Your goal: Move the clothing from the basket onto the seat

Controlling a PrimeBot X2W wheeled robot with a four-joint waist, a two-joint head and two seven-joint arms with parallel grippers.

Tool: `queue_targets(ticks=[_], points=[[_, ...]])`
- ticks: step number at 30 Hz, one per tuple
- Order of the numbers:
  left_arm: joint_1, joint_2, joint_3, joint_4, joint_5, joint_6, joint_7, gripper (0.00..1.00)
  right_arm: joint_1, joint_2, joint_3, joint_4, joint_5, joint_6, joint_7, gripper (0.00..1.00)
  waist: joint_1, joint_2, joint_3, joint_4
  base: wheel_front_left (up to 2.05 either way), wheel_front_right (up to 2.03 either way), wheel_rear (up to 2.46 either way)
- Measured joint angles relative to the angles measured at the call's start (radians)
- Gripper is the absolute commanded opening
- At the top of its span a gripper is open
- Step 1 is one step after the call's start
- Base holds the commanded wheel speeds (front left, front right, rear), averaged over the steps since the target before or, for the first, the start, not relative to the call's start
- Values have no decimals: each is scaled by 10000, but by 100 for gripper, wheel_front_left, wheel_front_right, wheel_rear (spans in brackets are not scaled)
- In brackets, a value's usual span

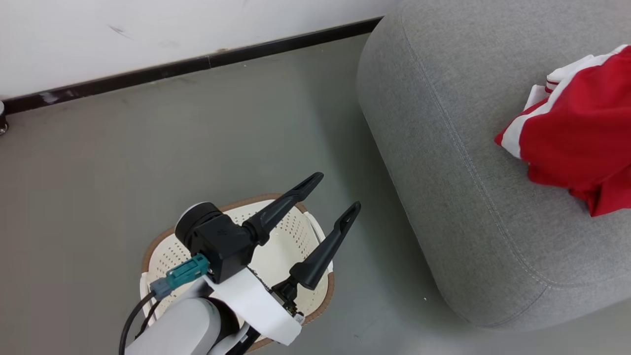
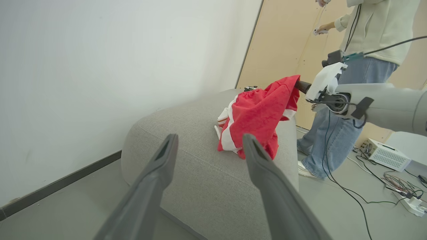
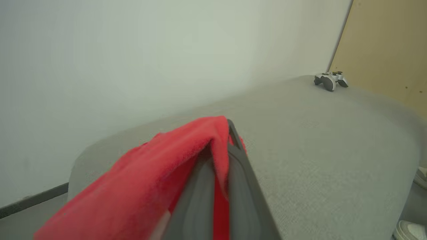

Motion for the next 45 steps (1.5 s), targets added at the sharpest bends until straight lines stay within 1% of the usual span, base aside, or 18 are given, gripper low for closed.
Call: queue_targets(ticks=[6,18,19,20,21,23,24,25,26,32,37,45], points=[[-157,67,79,-52,81,4,73,100,462,573,-343,591,12,0,-107,0,0,0,235,-62,0,0,0],[-213,100,136,-71,86,4,44,100,722,1124,-564,1177,-376,0,-151,0,0,0,433,-13,0,0,0],[-213,100,148,-67,86,4,15,100,724,1166,-625,1200,-376,0,-165,13,-1,0,424,-6,0,0,0],[-213,100,148,-67,86,4,15,100,724,1166,-625,1200,-376,0,-165,31,-1,0,424,-6,0,0,0],[-213,98,151,-63,86,4,6,100,727,1160,-660,1202,-378,0,-194,40,0,0,417,-3,0,0,0],[-213,96,163,-58,86,4,-29,100,770,1137,-731,1198,-378,0,-194,53,0,0,401,0,0,0,0],[-213,98,176,-56,86,4,-31,100,848,1122,-759,1168,-382,0,-196,74,0,0,392,-2,0,0,0],[-213,98,194,-50,86,4,-44,100,914,1114,-798,1139,-426,0,-196,98,0,0,382,-8,0,0,0],[-213,100,203,-40,86,6,-92,100,988,1106,-853,1080,-460,0,-196,100,0,0,371,-17,0,0,0],[-212,92,222,15,84,36,-196,100,1164,1112,-909,627,-479,0,-207,100,0,0,315,-118,0,0,0],[-211,82,222,61,73,35,-245,100,1761,1264,-731,380,-577,0,-209,100,0,0,265,-254,0,0,0],[-198,73,228,167,59,35,-376,100,2497,1315,-550,-479,-573,0,-209,100,0,0,130,-504,0,0,0]])
